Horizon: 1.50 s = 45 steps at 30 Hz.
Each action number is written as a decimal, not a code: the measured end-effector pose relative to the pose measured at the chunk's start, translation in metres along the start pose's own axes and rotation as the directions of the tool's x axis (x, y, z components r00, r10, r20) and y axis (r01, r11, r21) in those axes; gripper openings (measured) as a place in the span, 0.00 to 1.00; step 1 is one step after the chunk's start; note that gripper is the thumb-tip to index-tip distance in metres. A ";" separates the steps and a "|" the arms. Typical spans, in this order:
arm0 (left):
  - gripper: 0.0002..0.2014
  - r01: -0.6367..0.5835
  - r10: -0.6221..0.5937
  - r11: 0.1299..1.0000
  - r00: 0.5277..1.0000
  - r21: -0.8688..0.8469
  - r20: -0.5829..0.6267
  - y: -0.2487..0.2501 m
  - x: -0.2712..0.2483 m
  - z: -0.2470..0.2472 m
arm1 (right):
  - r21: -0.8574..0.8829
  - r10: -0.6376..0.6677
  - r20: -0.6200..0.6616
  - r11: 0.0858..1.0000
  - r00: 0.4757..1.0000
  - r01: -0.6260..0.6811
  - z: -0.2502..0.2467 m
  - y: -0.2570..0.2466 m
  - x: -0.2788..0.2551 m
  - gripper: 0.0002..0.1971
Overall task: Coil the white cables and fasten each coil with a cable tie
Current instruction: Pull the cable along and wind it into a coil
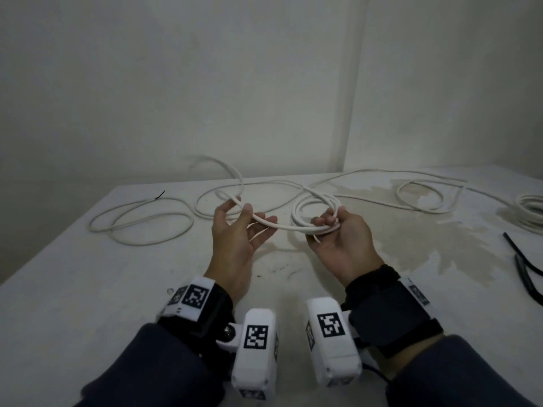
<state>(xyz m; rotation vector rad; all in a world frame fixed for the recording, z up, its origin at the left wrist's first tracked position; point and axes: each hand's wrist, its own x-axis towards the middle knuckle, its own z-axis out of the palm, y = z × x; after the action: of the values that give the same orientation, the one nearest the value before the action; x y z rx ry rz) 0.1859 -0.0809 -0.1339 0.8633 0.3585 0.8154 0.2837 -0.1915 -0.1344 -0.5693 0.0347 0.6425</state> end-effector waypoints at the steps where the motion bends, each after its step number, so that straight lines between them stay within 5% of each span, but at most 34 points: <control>1: 0.11 -0.039 0.038 0.998 0.999 0.054 0.023 0.002 -0.002 0.001 | 0.002 0.014 0.006 1.000 1.000 -0.014 0.000 0.000 0.000 0.19; 6: 0.13 -0.220 0.193 0.938 0.974 0.268 0.122 0.005 -0.007 0.002 | -0.016 0.109 0.077 0.994 0.991 -0.108 0.004 -0.002 -0.007 0.20; 13: 0.10 -0.304 0.276 0.867 0.953 0.396 0.128 -0.003 0.002 -0.007 | -0.178 0.192 0.103 0.969 0.976 -0.172 0.009 -0.005 -0.012 0.19; 19: 0.12 -0.294 0.237 0.847 0.955 0.444 0.181 -0.007 0.005 -0.007 | -0.306 0.213 0.124 0.937 0.969 -0.167 0.008 -0.002 -0.009 0.18; 25: 0.19 -0.009 -0.052 0.978 0.957 0.208 0.286 -0.006 -0.005 -0.004 | -0.425 0.184 0.118 0.897 0.976 -0.118 0.006 0.000 -0.007 0.14; 29: 0.17 0.043 -0.088 0.987 0.950 0.154 0.299 -0.006 -0.004 0.001 | -0.417 0.119 0.153 0.908 0.981 -0.045 0.005 0.000 -0.008 0.08; 33: 0.14 0.080 -0.120 0.987 0.941 0.137 0.317 -0.002 -0.004 0.006 | -0.479 0.125 0.251 0.878 0.960 0.011 0.007 0.002 -0.013 0.13; 36: 0.11 0.080 -0.125 0.988 0.922 0.135 0.367 0.003 -0.007 0.008 | -0.472 0.145 0.271 0.882 0.952 0.000 0.008 0.001 -0.014 0.13; 41: 0.21 0.117 -0.174 0.981 0.884 0.156 0.434 0.008 -0.003 0.003 | -0.508 0.117 0.302 0.859 0.946 0.056 0.008 0.005 -0.018 0.14; 45: 0.13 -0.066 -0.026 0.946 0.960 0.318 0.277 0.007 -0.003 0.003 | -0.591 0.136 0.320 0.802 0.938 0.085 0.012 0.011 -0.019 0.09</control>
<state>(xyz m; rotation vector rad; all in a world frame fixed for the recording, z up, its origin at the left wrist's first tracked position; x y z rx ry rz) 0.1824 -0.0825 -0.1268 1.2772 0.2370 0.6499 0.2604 -0.1891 -0.1257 -1.0626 -0.5196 0.7767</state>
